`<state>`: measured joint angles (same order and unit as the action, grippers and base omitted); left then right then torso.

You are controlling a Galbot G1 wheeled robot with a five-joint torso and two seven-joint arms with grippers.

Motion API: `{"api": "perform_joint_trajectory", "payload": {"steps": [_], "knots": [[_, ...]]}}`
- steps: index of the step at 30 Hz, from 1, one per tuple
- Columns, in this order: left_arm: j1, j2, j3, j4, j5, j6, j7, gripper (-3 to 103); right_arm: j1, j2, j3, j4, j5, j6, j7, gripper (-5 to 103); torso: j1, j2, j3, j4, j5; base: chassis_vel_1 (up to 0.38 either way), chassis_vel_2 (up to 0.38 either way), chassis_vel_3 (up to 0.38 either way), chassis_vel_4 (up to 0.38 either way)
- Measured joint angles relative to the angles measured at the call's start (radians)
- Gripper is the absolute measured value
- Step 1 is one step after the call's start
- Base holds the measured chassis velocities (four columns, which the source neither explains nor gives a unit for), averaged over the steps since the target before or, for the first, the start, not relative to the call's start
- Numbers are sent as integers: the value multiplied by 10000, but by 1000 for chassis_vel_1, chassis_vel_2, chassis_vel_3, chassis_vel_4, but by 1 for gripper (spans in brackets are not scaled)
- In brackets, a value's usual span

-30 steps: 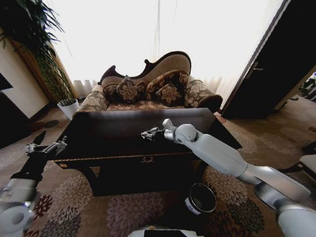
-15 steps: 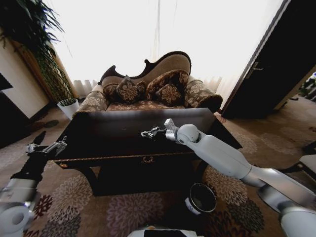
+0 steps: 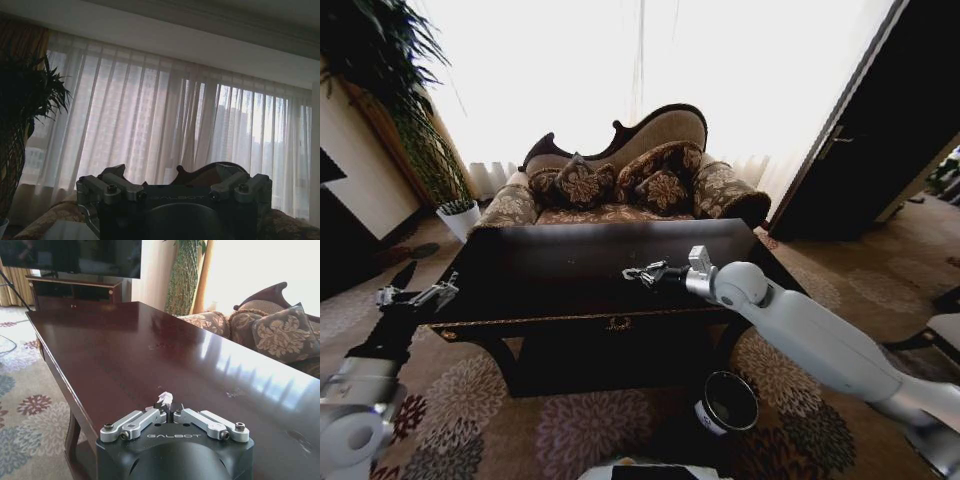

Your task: Move to the front of the table and place the trash on the table into the trash bin.

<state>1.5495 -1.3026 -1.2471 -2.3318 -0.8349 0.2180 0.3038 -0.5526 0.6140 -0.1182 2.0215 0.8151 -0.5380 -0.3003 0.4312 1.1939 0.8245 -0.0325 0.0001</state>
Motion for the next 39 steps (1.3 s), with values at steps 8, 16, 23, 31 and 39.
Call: {"api": "perform_joint_trajectory", "payload": {"steps": [8,16,23,31,39], "knots": [[-177,10,223,-51,-126,0,-5,100,-2234,-1020,2273,1408,221,147,362,2,0,0,0,3,-2,0,0,0,0],[-307,242,128,-59,-487,-2,-36,100,-6510,-472,6725,2363,57,426,398,2,0,1,0,1,-1,0,0,0,0],[-356,264,165,-12,-544,-3,-51,100,-9153,1417,9343,3029,-862,955,222,2,-1,0,0,4,-1,0,0,0,0],[-386,340,152,-28,-643,-16,-61,100,-12120,3612,11003,3274,-1935,3417,-731,2,-2,1,0,-1,-2,0,0,0,0],[-336,417,-68,83,-762,-118,-71,100,-12666,4657,10998,2794,-1214,6325,-1584,2,0,1,1,3,-4,0,0,0,0]]}}
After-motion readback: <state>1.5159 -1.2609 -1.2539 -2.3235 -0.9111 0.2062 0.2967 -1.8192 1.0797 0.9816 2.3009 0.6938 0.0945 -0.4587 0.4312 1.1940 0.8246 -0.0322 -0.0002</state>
